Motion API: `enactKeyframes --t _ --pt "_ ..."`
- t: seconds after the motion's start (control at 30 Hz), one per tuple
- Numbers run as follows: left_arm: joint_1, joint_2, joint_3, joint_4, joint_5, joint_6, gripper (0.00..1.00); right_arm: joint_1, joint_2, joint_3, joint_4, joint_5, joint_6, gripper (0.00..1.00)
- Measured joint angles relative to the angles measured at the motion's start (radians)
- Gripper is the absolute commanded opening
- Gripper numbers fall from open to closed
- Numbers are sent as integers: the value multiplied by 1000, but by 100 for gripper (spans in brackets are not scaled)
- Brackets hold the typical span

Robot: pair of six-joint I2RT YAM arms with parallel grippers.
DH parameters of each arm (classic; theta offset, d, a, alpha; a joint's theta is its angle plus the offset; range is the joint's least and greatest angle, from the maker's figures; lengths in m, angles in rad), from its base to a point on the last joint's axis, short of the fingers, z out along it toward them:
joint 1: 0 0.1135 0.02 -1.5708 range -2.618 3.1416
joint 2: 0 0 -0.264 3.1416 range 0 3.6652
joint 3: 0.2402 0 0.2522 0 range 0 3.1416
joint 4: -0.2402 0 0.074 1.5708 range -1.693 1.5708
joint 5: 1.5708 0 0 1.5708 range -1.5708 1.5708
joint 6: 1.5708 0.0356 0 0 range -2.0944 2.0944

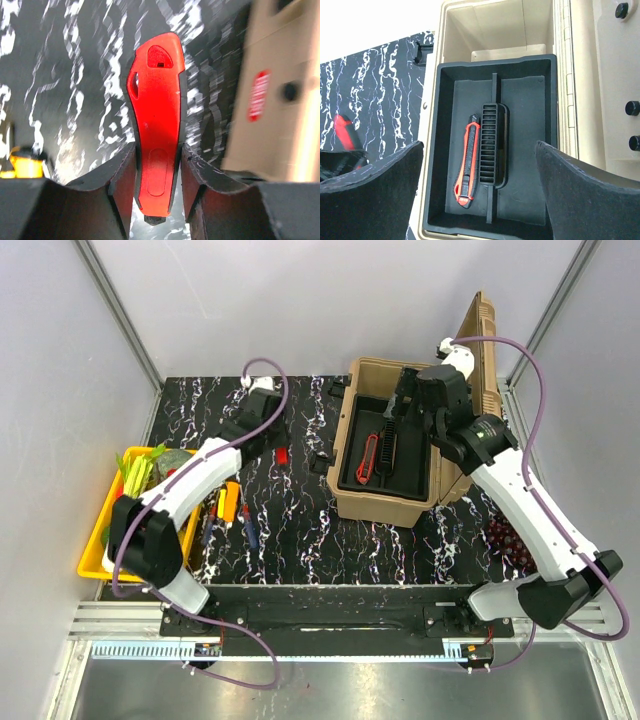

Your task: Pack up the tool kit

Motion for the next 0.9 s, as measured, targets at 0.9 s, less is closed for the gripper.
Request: enactKeyframes --t 0.9 --pt "-260 280 592 -39 210 54 27 0 -118 -106 42 28 -4 96"
